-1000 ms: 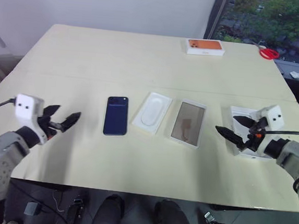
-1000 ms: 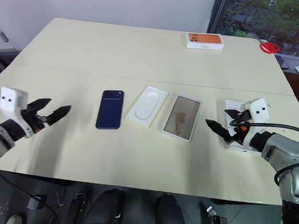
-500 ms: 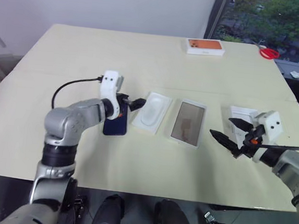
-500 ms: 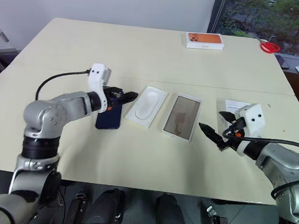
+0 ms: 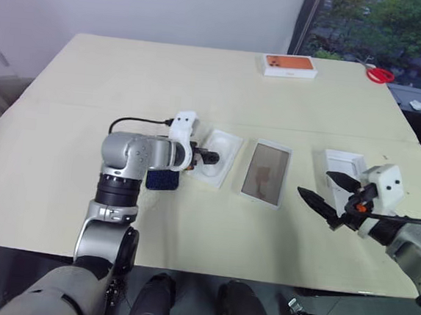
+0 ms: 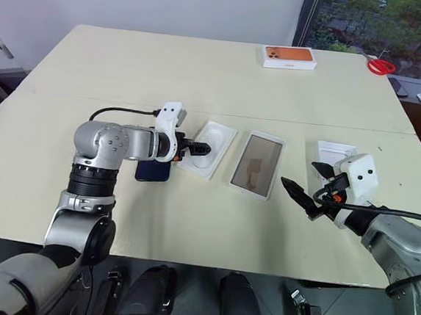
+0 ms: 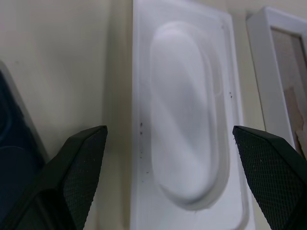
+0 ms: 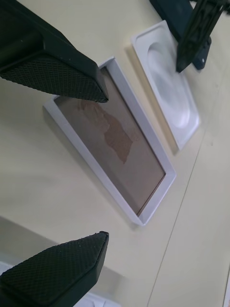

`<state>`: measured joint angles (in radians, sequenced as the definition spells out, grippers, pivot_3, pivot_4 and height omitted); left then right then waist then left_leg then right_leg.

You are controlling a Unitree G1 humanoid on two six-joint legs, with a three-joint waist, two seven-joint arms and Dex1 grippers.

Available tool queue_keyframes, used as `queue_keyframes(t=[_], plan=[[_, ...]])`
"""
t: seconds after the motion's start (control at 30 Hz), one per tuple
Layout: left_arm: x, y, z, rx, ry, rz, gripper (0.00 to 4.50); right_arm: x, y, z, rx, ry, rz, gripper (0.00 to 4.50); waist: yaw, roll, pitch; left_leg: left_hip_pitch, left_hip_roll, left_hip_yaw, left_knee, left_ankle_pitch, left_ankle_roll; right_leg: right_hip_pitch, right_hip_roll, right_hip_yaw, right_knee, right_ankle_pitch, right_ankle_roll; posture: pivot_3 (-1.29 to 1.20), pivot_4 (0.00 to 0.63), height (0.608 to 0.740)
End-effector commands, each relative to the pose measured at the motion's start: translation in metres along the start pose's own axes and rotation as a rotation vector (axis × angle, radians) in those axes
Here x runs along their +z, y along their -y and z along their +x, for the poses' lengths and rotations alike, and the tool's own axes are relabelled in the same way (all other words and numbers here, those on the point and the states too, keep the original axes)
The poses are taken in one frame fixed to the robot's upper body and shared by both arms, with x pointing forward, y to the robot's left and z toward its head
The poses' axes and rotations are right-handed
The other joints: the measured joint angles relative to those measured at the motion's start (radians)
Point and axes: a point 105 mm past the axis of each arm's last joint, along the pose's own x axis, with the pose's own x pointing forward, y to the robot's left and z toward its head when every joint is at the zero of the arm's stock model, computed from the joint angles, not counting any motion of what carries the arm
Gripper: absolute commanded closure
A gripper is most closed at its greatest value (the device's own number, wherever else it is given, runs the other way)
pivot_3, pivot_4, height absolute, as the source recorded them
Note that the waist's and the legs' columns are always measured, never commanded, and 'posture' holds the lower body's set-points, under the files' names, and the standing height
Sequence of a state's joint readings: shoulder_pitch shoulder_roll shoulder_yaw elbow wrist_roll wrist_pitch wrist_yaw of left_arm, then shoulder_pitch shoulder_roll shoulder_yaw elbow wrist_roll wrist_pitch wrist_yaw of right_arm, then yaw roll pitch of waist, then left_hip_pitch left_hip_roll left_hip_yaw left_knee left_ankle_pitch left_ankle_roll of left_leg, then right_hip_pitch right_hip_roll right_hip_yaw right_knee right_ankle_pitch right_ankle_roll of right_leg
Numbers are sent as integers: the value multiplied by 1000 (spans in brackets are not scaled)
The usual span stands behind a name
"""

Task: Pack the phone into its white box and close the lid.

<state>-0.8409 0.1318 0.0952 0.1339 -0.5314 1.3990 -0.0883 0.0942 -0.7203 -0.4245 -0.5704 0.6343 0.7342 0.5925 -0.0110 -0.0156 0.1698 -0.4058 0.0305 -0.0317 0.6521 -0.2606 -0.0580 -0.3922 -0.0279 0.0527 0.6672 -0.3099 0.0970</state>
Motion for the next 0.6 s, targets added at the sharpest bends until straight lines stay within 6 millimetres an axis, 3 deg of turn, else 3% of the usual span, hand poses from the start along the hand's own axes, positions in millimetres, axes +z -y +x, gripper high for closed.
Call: queue_keyframes(t=[0.03,0.23,0.27,0.33,0.57,0.6], plan=[[6,7,1,-22,-17,-5,98,10,-8,-4,31,20,-38,0,0,0,0,0,0,0,0,0,0,0,0,0,0,0,0,0,150,740],[4,10,3,-54,-63,-37,98,7,-12,-7,44,7,-42,0,0,0,0,0,0,0,0,0,0,0,0,0,0,0,0,0,150,740],[5,9,4,-52,-67,-47,326,7,-11,-7,42,7,-43,0,0,0,0,0,0,0,0,0,0,0,0,0,0,0,0,0,150,740],[5,6,4,-43,-69,-58,943,7,-11,-8,39,8,-43,0,0,0,0,0,0,0,0,0,0,0,0,0,0,0,0,0,150,740],[10,-7,2,14,-40,-82,4428,7,-11,-8,38,7,-45,0,0,0,0,0,0,0,0,0,0,0,0,0,0,0,0,0,150,740],[12,-10,1,25,-28,-87,4428,7,-11,-8,39,6,-45,0,0,0,0,0,0,0,0,0,0,0,0,0,0,0,0,0,150,740]])
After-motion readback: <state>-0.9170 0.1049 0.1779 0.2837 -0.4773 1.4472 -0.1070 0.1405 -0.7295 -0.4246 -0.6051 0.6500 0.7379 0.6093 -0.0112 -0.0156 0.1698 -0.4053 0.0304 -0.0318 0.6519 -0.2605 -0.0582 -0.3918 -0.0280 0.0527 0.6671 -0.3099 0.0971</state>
